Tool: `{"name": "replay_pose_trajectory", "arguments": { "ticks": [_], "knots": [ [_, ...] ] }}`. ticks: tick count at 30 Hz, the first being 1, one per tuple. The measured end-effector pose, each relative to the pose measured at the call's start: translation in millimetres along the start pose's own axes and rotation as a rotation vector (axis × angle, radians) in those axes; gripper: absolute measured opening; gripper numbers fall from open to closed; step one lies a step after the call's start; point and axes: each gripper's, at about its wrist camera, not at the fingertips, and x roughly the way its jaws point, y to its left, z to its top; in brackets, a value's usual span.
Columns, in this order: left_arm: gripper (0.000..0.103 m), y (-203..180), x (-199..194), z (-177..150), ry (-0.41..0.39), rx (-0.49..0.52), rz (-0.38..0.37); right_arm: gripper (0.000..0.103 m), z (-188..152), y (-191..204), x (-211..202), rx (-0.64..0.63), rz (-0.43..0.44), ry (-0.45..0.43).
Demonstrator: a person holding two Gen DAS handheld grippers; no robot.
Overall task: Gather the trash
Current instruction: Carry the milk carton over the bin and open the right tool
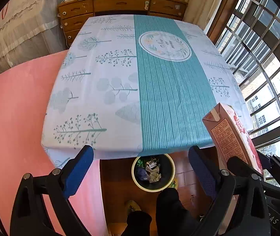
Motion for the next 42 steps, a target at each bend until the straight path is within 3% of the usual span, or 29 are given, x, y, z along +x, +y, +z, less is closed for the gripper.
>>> {"name": "replay_pose_trajectory", "arguments": {
  "ticks": [10, 18, 23, 30, 37, 42],
  "knots": [
    [0.096, -12.5, 39.9, -69.0, 0.074, -0.054, -0.005, 0.052, -64.1, -35.9, 36.3, 0.083, 0.012, 0.136],
    [0.096, -16.8, 122.8, -121.2, 0.182, -0.129, 0.056, 0.052, -112.3, -82.6, 123.4, 0.154, 0.011, 0.294],
    [0.096, -18.4, 182.6, -142.9, 0.225, -0.144, 0.088, 0.052, -137.2, -106.1, 182.3, 0.175, -0.027, 0.339],
    [0.096, -13.7, 245.1, -159.7, 0.239, -0.149, 0.113, 0.053, -156.6, -123.2, 246.5, 0.185, -0.057, 0.359],
    [0.096, -3.5, 278.9, -165.7, 0.237, -0.153, 0.125, 0.054, -160.9, -135.7, 289.1, 0.235, -0.042, 0.33],
    [0.096, 5.3, 290.0, -167.6, 0.232, -0.149, 0.135, 0.072, -165.3, -137.5, 302.8, 0.274, -0.051, 0.298]
  ]
}}
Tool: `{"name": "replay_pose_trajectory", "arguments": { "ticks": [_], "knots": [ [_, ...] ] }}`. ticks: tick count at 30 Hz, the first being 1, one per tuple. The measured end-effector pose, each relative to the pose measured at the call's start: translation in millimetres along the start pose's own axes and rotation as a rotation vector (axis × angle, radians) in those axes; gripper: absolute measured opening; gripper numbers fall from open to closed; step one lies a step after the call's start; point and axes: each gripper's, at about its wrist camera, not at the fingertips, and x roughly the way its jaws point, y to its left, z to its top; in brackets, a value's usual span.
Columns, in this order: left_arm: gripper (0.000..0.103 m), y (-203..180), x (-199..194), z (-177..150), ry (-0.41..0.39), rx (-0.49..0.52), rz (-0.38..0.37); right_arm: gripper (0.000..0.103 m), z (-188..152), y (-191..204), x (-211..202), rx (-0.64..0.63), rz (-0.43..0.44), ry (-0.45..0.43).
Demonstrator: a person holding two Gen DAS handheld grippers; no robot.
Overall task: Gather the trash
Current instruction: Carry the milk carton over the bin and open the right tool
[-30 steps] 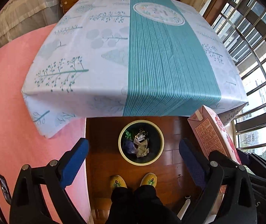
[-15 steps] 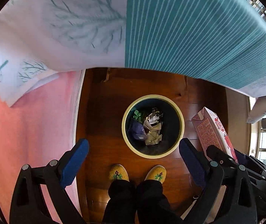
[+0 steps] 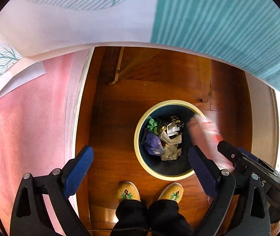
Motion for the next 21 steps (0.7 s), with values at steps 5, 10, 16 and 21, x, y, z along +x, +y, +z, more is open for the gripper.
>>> {"name": "replay_pose_trajectory", "arguments": {
  "ticks": [5, 10, 16, 21],
  "knots": [
    [0.096, 5.9, 4.7, 1.4, -0.006, 0.013, 0.001, 0.072, -3.6, 4.8, 6.7, -0.006, -0.015, 0.003],
    [0.096, 8.5, 5.7, 3.7, -0.012, 0.024, -0.004, 0.073, -6.5, 7.8, 7.3, -0.03, -0.045, -0.016],
    [0.096, 6.1, -4.1, 2.5, -0.032, 0.048, -0.01, 0.078, -8.9, 8.2, -4.3, -0.004, -0.059, -0.058],
    [0.096, 4.8, -17.4, 4.5, -0.045, 0.054, -0.013, 0.08, -10.5, 11.9, -22.5, -0.02, -0.078, -0.095]
  ]
}}
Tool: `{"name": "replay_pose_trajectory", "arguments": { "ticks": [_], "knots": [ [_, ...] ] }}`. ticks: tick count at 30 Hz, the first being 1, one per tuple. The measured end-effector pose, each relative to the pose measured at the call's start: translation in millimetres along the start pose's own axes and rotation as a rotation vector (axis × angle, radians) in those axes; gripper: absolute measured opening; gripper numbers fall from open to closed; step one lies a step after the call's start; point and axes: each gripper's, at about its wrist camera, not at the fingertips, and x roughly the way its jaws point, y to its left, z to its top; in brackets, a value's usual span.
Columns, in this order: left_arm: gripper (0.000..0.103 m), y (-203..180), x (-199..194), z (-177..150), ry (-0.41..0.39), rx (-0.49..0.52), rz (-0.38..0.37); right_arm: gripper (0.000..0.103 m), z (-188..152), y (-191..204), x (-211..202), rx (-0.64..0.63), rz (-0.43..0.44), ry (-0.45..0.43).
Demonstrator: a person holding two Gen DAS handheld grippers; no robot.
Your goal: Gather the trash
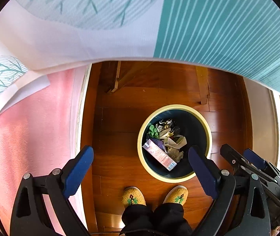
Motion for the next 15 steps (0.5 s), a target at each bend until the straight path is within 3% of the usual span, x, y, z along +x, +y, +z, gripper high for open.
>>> {"name": "replay_pose_trajectory", "arguments": {
  "ticks": [8, 15],
  "knots": [
    [0.096, -6.8, -40.5, 10.6, -0.036, 0.007, 0.004, 0.09, 10.1, 2.7, -45.4, -0.014, 0.005, -0.035],
    [0.096, -14.5, -76.5, 21.1, -0.047, 0.012, 0.0, 0.092, 27.7, 5.4, -87.3, -0.026, -0.007, -0.058]
  ]
}}
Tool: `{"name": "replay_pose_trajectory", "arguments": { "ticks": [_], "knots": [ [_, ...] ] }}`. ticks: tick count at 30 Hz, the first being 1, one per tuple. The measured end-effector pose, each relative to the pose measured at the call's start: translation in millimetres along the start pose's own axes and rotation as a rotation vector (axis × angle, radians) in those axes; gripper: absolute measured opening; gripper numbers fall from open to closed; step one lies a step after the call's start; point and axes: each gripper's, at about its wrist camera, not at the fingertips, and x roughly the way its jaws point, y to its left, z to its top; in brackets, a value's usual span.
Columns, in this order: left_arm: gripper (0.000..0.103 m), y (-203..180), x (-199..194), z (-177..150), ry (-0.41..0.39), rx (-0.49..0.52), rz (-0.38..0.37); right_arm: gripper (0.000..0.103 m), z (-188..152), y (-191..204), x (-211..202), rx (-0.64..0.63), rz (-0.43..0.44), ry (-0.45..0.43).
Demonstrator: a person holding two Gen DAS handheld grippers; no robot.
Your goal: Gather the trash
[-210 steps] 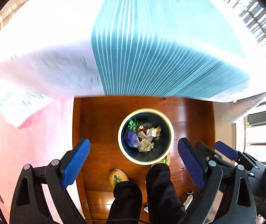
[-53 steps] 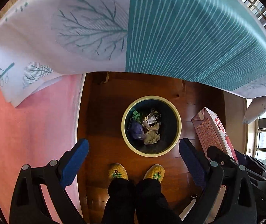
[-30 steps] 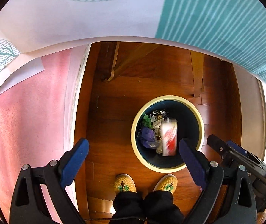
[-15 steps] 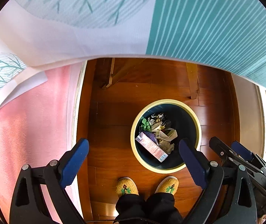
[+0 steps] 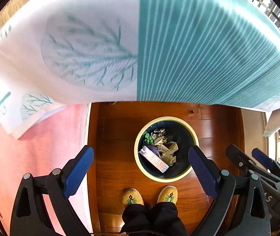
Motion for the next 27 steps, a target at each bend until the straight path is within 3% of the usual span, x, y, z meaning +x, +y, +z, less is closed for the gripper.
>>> {"name": "replay_pose_trajectory", "arguments": {
  "ticks": [10, 20, 27],
  "knots": [
    [0.096, -13.6, -75.7, 22.3, -0.052, 0.009, -0.009, 0.092, 28.5, 5.3, -78.1, -0.026, 0.016, -0.041],
    [0.096, -14.1, -172.9, 46.9, -0.145, -0.015, -0.017, 0.092, 53.5, 27.6, -178.5, -0.119, 0.034, -0.123],
    [0.096, -17.6, -228.6, 54.2, -0.216, -0.027, -0.021, 0.092, 66.8, 35.8, -227.2, -0.144, 0.046, -0.166]
  ]
}}
